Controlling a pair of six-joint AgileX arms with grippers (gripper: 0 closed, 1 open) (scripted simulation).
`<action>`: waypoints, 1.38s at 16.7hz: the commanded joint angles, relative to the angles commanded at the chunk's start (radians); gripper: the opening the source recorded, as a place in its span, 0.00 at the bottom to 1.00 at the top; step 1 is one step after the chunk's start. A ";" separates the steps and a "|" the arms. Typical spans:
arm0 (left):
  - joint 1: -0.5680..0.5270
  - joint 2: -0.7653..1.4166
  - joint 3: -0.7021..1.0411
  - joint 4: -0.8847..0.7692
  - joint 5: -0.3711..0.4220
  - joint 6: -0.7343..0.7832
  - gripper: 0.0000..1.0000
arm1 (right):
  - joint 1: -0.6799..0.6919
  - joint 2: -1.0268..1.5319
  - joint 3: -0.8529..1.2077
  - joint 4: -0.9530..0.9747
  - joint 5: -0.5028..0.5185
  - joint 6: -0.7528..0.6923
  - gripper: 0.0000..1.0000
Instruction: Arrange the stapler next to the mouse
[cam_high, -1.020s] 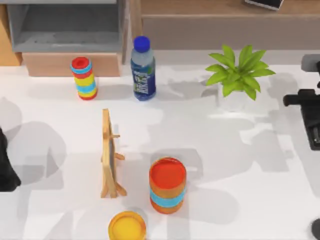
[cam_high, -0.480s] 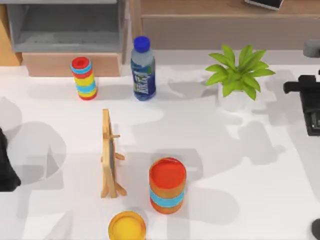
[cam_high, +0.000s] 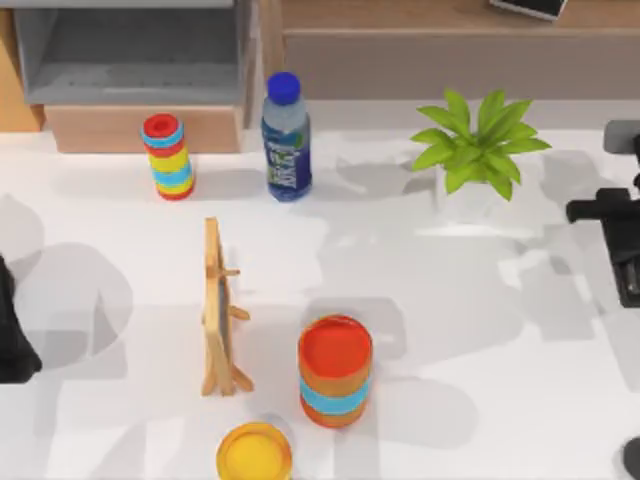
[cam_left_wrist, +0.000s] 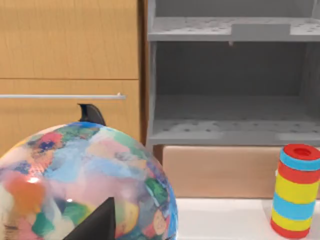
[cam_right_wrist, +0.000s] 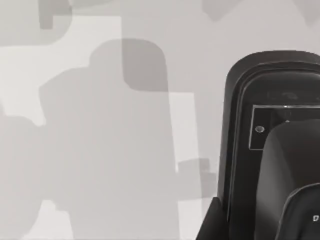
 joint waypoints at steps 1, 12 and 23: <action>0.000 0.000 0.000 0.000 0.000 0.000 1.00 | -0.001 0.012 -0.013 0.001 0.004 0.000 0.00; 0.000 0.000 0.000 0.000 0.000 0.000 1.00 | -0.002 0.060 -0.060 0.002 0.012 -0.001 0.15; 0.000 0.000 0.000 0.000 0.000 0.000 1.00 | -0.002 0.060 -0.060 0.002 0.012 -0.001 0.98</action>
